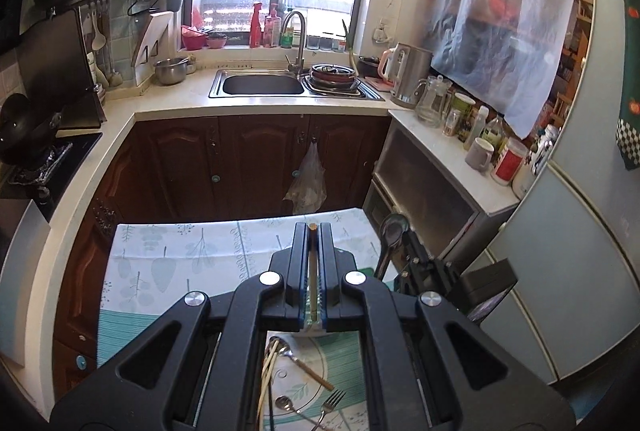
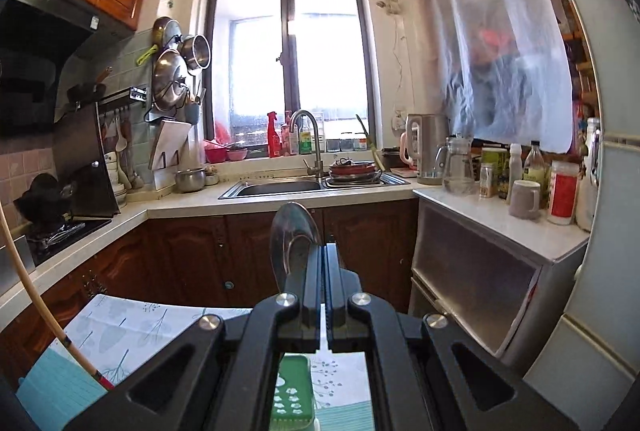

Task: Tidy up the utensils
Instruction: 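Lift the spoon and chopstick into the green holder and open both tools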

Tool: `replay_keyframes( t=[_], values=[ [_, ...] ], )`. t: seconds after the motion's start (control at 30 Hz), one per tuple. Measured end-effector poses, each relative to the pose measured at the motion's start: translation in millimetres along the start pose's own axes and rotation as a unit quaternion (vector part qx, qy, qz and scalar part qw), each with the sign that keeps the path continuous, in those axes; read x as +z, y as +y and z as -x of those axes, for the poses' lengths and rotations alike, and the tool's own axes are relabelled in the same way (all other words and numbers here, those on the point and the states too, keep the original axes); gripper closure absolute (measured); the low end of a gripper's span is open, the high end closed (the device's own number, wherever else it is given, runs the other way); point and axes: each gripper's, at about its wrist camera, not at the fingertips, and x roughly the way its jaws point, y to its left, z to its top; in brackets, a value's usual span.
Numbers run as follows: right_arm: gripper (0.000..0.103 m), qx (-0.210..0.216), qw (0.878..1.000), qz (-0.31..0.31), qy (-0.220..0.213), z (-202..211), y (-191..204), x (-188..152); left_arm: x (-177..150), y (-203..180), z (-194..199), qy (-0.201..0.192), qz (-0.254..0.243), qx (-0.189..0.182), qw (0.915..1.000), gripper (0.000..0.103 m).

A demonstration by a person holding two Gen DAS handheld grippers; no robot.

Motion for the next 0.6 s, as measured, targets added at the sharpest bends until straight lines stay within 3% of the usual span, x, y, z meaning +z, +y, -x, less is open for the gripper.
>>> replay_keyframes(
  t=[0.13,0.3,0.5,0.6],
  values=[
    [0.103,0.023,1.000,-0.001,0.000,-13.7,-1.1,-10.7,6.9,1.0,-17.2,-0.012,0.002,-0.002,0.9999,0.101],
    [0.103,0.031,0.998,0.051,-0.020,-13.6,18.5,-32.3,9.6,-6.4,-48.9,-0.011,-0.008,-0.002,0.9999,0.101],
    [0.103,0.031,0.993,0.111,-0.040,-7.7,34.3,-59.6,-10.9,-9.8,-103.2,0.000,-0.024,0.010,0.9997,0.101],
    [0.102,0.037,0.989,0.140,-0.036,-3.0,40.7,-72.4,-30.4,-10.2,-136.7,0.023,-0.032,0.015,0.9991,0.101]
  ],
)
